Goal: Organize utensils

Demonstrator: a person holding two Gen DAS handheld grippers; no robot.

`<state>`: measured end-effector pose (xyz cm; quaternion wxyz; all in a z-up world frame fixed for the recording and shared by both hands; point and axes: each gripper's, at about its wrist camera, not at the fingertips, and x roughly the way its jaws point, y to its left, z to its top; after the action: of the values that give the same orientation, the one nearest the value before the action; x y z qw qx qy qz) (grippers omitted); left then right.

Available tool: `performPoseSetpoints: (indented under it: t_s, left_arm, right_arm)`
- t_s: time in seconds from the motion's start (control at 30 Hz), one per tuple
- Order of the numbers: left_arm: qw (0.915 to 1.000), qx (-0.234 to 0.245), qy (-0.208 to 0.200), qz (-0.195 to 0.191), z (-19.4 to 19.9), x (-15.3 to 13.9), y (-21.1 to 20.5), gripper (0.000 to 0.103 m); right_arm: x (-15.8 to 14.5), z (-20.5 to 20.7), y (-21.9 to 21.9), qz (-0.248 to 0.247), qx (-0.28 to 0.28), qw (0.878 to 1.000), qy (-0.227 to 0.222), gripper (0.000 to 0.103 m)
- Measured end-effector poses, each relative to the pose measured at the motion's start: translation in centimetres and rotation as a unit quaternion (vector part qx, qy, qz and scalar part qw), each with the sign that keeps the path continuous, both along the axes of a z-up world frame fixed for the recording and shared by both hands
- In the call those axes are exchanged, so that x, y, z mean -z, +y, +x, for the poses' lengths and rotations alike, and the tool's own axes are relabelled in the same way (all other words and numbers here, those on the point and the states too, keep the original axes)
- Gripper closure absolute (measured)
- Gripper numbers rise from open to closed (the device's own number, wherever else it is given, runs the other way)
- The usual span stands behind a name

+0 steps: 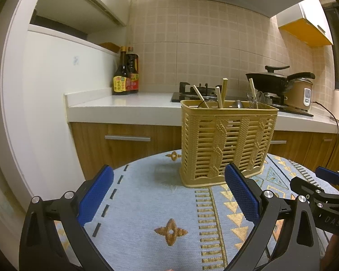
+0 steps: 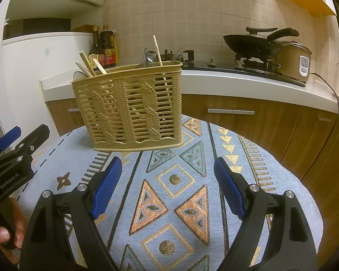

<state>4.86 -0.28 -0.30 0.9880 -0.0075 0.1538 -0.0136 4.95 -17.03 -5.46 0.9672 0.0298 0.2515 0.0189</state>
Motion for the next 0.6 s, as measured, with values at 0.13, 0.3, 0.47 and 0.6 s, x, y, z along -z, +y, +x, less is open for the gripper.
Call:
performPoseSetpoints:
  t_s: [0.13,0.3,0.47,0.6]
  left_arm:
    - [1.0,0.0,0.002,0.0,-0.05,0.0,-0.03,0.008]
    - [1.0,0.0,0.001,-0.001,-0.08,0.01,-0.01,0.008]
    - [1.0,0.001,0.001,0.0,0.02,0.01,0.06,0.008]
    - [1.0,0.001,0.002,0.0,0.04,0.02,0.02,0.008]
  right_arm:
    - [0.04,0.08,-0.04,0.003,0.002,1.0,0.002,0.024]
    - [0.03,0.1,0.06,0.0,0.002,1.0,0.002,0.024]
    - [-0.02,0.11,0.04,0.0,0.003,1.0,0.003,0.024]
    - [0.03,0.08,-0.06,0.001,0.005,1.0,0.004,0.02]
